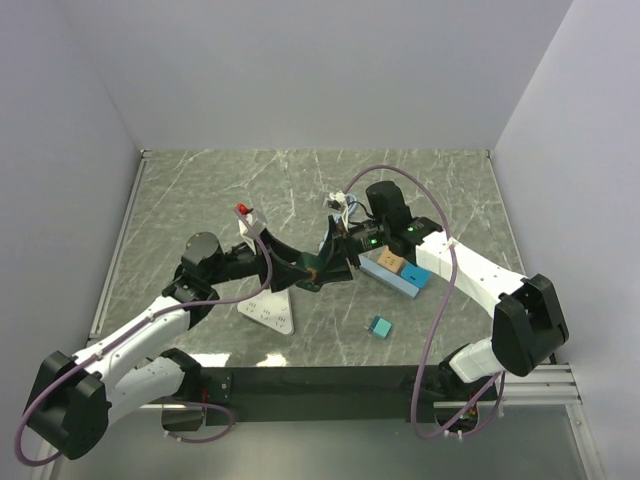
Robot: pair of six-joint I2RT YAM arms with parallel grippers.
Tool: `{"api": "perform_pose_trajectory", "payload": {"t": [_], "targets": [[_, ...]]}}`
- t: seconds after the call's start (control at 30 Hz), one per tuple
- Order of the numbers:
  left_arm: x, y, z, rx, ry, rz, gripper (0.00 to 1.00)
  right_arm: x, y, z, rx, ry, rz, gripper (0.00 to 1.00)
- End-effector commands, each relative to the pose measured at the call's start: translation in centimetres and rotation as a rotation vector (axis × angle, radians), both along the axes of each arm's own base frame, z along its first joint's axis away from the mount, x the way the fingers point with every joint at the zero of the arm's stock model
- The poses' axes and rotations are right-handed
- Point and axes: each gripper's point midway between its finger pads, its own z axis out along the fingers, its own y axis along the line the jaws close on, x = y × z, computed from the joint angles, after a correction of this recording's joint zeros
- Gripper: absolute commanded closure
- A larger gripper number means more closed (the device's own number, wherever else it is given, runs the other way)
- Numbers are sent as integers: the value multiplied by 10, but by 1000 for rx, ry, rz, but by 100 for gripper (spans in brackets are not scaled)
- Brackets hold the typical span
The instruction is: Insert the plug
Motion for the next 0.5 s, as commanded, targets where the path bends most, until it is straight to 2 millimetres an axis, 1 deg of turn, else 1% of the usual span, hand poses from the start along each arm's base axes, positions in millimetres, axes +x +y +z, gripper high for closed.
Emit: {"api": "perform_pose_trajectory", "payload": {"t": [0.0, 0.07, 0.1, 0.13, 0.2, 0.23, 0.27, 0.3, 0.33, 0.37, 0.43, 0.47], "targets": [[1, -4, 13, -17, -39, -33, 75, 3, 2, 35, 58, -112, -5, 100], [1, -6, 11, -15, -24, -44, 93, 11, 1, 38, 55, -135, -46, 98], [2, -7, 9, -14, -14, -47, 99, 12, 0, 42, 59, -149, -56, 95], [3, -7, 9, -15, -10, -46, 99, 19, -1, 41, 46, -159, -94, 91], [4, -8, 9, -22, -4, -43, 99, 26, -2, 43, 37, -172, -133, 79], [6, -8, 9, -24, -1, -34, 99, 30, -3, 44, 31, -172, -153, 74], [7, -7, 9, -22, 6, -23, 99, 34, -3, 42, 20, -169, -180, 64], [10, -7, 10, -24, 4, -10, 99, 38, -4, 40, 13, -177, -200, 57], [12, -7, 9, -20, 13, 3, 99, 42, -4, 40, 11, -189, -219, 53], [16, -6, 10, -21, 13, 19, 99, 48, -5, 38, -4, -177, -258, 44], [17, -6, 13, -33, 19, 25, 99, 53, -7, 33, -19, -175, -300, 41], [18, -6, 13, -34, 22, 29, 99, 57, -8, 34, -19, -188, -323, 34]]}}
